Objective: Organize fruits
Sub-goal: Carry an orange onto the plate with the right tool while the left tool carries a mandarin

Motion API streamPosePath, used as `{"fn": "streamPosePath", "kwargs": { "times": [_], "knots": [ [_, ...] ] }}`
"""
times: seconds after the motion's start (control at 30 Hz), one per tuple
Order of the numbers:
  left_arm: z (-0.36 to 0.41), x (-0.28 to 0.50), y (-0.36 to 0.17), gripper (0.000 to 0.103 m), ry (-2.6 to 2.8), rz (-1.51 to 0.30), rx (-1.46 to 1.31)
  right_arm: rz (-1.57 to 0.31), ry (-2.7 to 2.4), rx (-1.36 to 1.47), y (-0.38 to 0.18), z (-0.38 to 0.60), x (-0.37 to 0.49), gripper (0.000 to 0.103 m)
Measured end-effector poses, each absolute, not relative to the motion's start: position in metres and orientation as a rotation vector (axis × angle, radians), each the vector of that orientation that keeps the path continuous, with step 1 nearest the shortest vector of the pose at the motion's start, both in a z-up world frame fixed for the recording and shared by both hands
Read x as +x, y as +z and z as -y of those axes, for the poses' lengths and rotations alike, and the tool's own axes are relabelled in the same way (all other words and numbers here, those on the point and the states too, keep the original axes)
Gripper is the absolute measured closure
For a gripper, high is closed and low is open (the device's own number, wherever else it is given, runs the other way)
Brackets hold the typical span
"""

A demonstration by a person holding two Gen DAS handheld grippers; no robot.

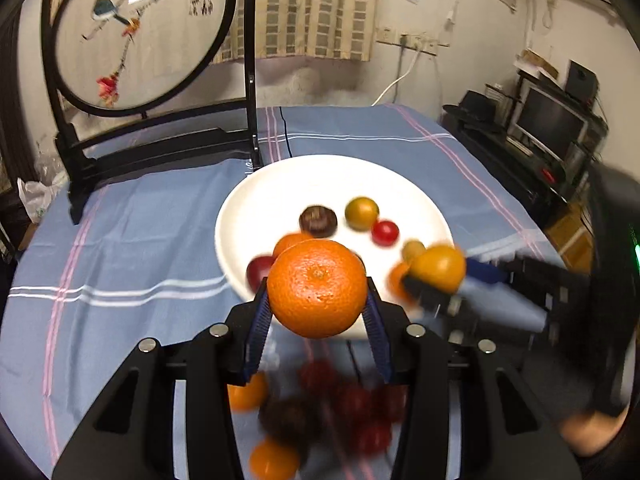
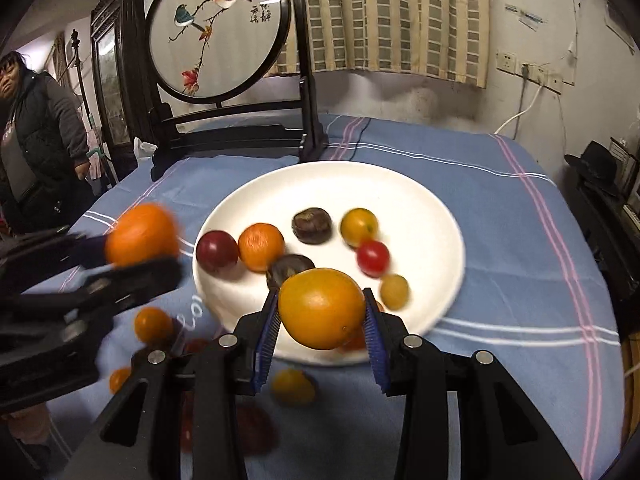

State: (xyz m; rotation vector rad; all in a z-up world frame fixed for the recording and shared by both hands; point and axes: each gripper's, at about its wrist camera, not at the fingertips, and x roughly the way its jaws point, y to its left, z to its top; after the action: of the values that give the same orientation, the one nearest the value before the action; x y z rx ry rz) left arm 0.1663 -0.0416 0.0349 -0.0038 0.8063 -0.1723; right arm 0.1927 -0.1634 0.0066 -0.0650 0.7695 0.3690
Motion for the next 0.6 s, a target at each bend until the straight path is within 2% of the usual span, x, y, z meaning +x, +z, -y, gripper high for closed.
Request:
{"fn": "streamPosePath", "kwargs": {
  "times": [0.3, 0.37, 0.4, 0.5, 0.57, 0.6],
  "knots": [
    [0.06, 0.238, 0.01, 0.06, -0.102, -0.866, 0.034, -0.784, 0.37, -0.039, -0.012, 0.153, 0.226, 0.062],
    [0.063, 0.245, 0.004, 0.059, -0.112, -0.878, 0.024, -0.786, 0.375, -0.029, -0.015, 0.155, 0.226, 0.053],
    [0.064, 0.247, 0.002, 0.059, -0.116, -0.886, 0.014, -0.783, 0.372, -0.022, -0.016, 0.156, 0.225, 0.043],
    [0.064, 0.247, -0.003, 0.057, -0.126, -0.908, -0.011, -0.781, 0.382, -0.008, -0.013, 0.16, 0.221, 0.043],
    [0.061, 0.24, 0.001, 0.04, -0.124, -0.879, -0.014, -0.774, 0.385, -0.001, -0.009, 0.162, 0.217, 0.041],
    [0.06, 0.234, 0.004, 0.037, -0.116, -0.859, -0.007, -0.771, 0.38, -0.001, -0.008, 0.163, 0.216, 0.036]
  ]
}}
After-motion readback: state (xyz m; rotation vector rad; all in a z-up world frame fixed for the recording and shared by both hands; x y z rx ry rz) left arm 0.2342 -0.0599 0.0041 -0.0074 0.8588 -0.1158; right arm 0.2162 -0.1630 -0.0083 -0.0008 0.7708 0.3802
